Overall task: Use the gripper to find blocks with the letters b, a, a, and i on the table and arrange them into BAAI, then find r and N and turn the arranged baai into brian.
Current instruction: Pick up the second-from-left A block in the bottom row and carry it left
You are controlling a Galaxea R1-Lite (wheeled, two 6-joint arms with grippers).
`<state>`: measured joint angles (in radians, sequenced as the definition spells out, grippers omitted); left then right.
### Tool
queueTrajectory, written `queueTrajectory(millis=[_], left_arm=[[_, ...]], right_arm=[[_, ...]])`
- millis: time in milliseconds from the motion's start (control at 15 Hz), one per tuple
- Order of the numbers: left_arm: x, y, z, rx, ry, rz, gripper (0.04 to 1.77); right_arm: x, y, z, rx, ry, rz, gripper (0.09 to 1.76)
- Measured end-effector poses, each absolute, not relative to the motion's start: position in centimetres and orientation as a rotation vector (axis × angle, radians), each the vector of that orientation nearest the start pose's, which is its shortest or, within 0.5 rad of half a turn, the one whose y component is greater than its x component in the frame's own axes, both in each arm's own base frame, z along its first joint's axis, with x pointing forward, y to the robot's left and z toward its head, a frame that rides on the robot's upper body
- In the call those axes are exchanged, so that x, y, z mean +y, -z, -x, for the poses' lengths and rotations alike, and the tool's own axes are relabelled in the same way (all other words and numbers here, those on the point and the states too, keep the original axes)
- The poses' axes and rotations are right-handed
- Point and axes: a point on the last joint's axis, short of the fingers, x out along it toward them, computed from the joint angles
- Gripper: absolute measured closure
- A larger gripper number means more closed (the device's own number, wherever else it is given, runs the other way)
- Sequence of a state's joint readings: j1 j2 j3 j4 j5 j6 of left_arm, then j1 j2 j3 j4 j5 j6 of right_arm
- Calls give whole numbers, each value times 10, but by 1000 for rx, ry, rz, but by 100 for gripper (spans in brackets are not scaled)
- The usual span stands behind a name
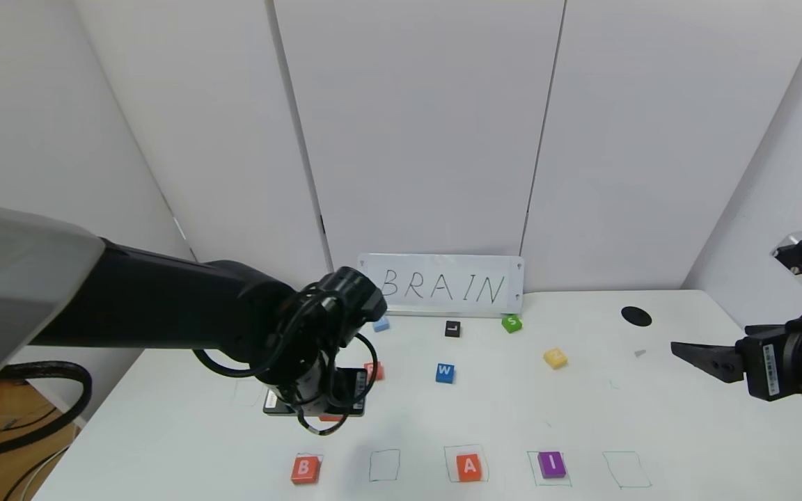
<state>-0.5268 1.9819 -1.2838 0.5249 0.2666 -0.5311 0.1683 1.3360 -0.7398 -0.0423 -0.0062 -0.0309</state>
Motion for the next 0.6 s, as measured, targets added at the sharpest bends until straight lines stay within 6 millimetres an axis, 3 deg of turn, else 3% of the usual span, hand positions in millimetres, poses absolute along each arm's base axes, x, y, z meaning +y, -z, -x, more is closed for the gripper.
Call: queueTrajectory(millis=[333, 600], left_arm=[[-88, -136, -312, 1151, -132, 55, 132], [-73, -138, -314, 1136, -141, 64, 132]], right_arm=[[36, -201, -201, 555, -174, 81, 14], [36, -201, -201, 555, -176, 81, 14]])
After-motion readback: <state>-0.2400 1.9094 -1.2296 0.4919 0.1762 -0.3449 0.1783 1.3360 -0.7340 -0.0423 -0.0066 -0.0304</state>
